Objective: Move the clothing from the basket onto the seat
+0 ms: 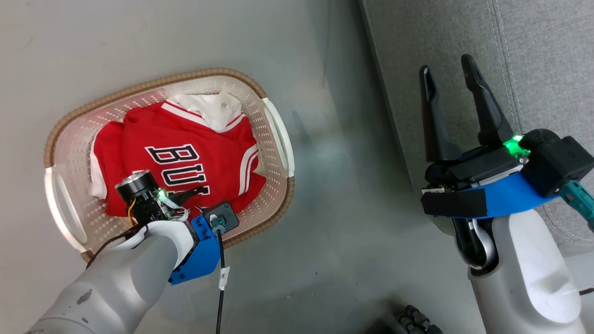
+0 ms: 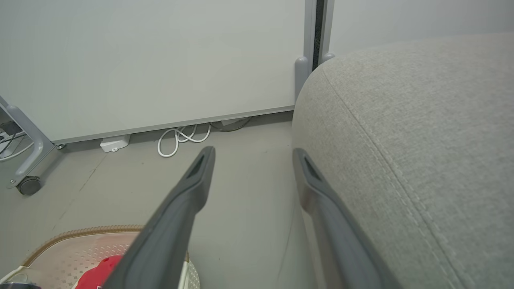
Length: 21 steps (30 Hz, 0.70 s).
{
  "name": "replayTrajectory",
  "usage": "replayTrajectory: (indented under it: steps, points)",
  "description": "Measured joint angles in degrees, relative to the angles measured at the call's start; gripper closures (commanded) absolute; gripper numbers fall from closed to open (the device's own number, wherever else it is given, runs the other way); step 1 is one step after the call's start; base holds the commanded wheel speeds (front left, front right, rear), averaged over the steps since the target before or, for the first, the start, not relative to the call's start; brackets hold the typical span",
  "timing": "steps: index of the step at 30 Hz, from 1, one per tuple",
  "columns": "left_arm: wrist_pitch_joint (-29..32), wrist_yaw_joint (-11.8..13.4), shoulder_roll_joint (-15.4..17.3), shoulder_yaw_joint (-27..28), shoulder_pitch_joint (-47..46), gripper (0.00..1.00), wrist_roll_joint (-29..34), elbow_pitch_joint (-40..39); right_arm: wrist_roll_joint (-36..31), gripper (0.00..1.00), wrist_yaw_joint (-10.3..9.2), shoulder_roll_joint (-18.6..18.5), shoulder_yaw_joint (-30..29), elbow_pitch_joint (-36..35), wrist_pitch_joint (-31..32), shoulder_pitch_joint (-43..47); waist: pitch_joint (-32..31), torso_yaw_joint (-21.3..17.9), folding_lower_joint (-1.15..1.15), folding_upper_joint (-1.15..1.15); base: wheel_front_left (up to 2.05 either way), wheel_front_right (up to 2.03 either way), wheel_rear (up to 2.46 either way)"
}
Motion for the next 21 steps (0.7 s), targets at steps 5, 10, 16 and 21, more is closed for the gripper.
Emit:
replayTrajectory:
  steps: [5,10,16,21]
  points:
    - [2.14,-0.01,0.66,-0.02,0.40,0.00,3.44,0.68,0.14,0.00,0.00,-0.01,-0.23,-0.81,0.00,-0.37,1.67,-0.48,0.00,0.00,0.00,0.00,0.00]
    - [2.86,-0.01,1.59,-0.03,-1.50,0.00,6.26,3.12,0.44,0.00,0.00,-0.01,-0.14,-1.64,0.00,-0.97,3.57,-0.74,0.00,0.00,0.00,0.00,0.00]
    - [1.80,-0.01,1.55,-0.03,-3.48,0.00,7.20,5.52,0.66,0.00,0.00,-0.01,-0.01,-2.74,0.00,-1.32,5.86,-1.14,0.00,0.00,0.00,0.00,0.00]
    - [1.85,-0.01,0.73,-0.03,-3.67,0.00,7.81,6.81,1.00,0.00,0.00,-0.01,0.09,-3.33,0.00,-1.59,7.16,-1.44,0.00,0.00,0.00,0.00,0.00]
